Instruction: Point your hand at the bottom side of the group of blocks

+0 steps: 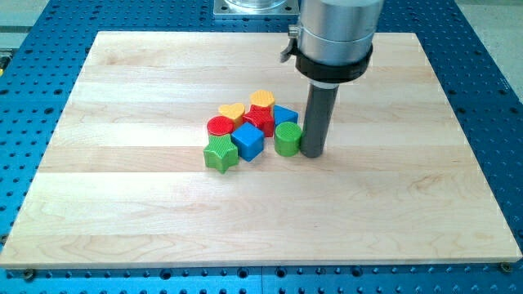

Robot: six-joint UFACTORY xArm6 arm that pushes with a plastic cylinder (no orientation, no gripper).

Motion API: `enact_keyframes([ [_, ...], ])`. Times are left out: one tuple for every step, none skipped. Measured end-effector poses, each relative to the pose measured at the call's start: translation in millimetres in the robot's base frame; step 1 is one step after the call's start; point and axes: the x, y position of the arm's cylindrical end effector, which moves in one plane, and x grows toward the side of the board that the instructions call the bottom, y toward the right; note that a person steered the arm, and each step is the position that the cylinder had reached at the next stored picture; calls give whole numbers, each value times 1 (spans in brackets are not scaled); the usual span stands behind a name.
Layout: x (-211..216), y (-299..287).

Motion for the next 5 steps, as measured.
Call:
enact_keyframes([
  [0,-11],
  [-1,-13],
  [-1,1],
  [-5,36],
  [36,54],
])
